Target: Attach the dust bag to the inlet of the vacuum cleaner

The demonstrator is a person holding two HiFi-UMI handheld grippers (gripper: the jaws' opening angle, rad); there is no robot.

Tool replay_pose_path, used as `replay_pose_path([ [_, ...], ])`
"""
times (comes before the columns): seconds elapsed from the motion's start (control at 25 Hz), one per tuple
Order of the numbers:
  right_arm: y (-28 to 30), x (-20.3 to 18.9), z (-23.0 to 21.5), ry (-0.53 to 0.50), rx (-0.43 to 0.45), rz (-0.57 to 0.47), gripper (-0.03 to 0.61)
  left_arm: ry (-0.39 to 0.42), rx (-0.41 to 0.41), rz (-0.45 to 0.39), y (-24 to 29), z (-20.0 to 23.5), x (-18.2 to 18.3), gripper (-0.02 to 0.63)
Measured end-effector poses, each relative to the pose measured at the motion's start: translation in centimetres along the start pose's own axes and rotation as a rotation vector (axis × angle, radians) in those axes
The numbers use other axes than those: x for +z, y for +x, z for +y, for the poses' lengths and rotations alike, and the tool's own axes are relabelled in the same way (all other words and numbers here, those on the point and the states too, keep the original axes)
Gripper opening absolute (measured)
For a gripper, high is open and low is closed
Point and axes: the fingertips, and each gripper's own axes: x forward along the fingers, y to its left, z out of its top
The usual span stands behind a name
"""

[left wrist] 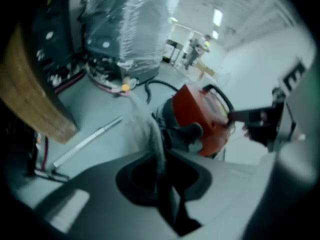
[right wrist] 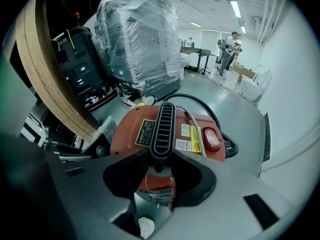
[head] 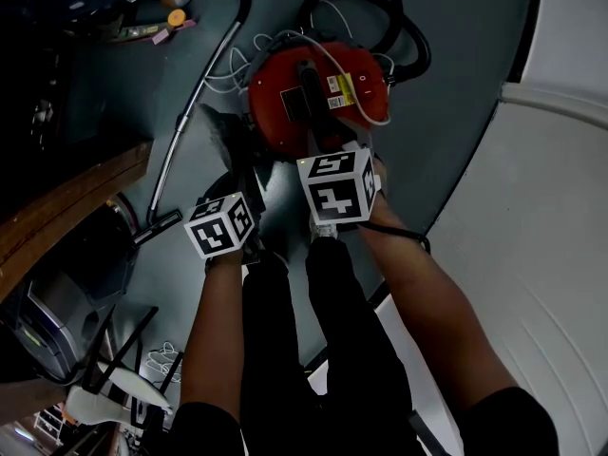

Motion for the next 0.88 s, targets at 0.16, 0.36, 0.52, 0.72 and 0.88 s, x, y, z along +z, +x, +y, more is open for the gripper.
replay_pose_path([
  [0.16,0.0,0.0,0.0,-0.003,0.001,0.000,0.136,-0.053,-0.051,-0.014,0.7,-1.5,0.0,0.035],
  [0.36,0.0,0.0,0.1,-0.007,0.006,0.004,0.136,0.121,-0.015,0.025,1.1,-2.6,0.0,0.039],
  [0.52,0.1,-0.1,0.0,-0.012,0.002,0.002,0.137,0.172,-0.011,0.040,1.3,-2.8,-0.1,0.041],
  [0.72,0.1,-0.2,0.1,-0.010,0.021,-0.015,0.137,0.117,-0.028,0.030,1.5,-2.8,-0.3,0.061],
  [0.88,-0.8,-1.0,0.4,0.107,0.059,-0.039,0.201,0.068,0.011,0.006,0.6,-2.6,-0.4,0.118],
])
